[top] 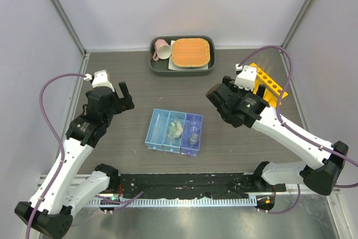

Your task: Organize the chemistry lab equipment

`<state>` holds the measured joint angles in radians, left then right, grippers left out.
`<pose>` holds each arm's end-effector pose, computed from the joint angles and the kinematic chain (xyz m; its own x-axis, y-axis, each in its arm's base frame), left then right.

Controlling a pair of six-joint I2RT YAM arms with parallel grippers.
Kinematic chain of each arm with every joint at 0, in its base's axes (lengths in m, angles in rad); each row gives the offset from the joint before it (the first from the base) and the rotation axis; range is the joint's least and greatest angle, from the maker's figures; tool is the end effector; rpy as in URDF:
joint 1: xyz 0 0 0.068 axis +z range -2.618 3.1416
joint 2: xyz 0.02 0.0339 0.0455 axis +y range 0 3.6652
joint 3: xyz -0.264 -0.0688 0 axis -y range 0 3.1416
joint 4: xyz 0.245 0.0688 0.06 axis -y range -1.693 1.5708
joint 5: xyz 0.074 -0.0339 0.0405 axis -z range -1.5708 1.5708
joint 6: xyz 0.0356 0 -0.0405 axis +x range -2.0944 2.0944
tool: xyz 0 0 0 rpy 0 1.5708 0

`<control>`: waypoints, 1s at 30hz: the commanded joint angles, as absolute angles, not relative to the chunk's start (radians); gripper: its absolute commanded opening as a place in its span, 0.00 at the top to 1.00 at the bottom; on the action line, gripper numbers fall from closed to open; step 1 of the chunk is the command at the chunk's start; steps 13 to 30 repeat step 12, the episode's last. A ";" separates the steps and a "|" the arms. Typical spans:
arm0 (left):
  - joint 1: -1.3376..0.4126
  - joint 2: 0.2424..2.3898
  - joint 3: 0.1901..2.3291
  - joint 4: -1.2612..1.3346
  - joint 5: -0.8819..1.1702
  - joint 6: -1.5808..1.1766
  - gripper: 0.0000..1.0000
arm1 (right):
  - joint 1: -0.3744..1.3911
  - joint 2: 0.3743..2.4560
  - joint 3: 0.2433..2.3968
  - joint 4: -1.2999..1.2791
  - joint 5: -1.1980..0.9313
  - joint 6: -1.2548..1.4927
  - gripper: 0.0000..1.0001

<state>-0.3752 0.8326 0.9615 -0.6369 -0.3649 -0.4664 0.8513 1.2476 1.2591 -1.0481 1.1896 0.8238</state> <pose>0.1640 -0.0510 0.3476 -0.4277 -0.2830 -0.8585 -0.1569 0.9586 -0.2378 0.1730 0.1474 0.3516 -0.3622 0.0009 -0.9321 0.4377 0.8831 -0.1692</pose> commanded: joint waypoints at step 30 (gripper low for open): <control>-0.379 0.762 0.927 -0.566 -0.371 -0.459 0.00 | 0.819 1.172 1.170 -0.802 1.060 0.667 0.02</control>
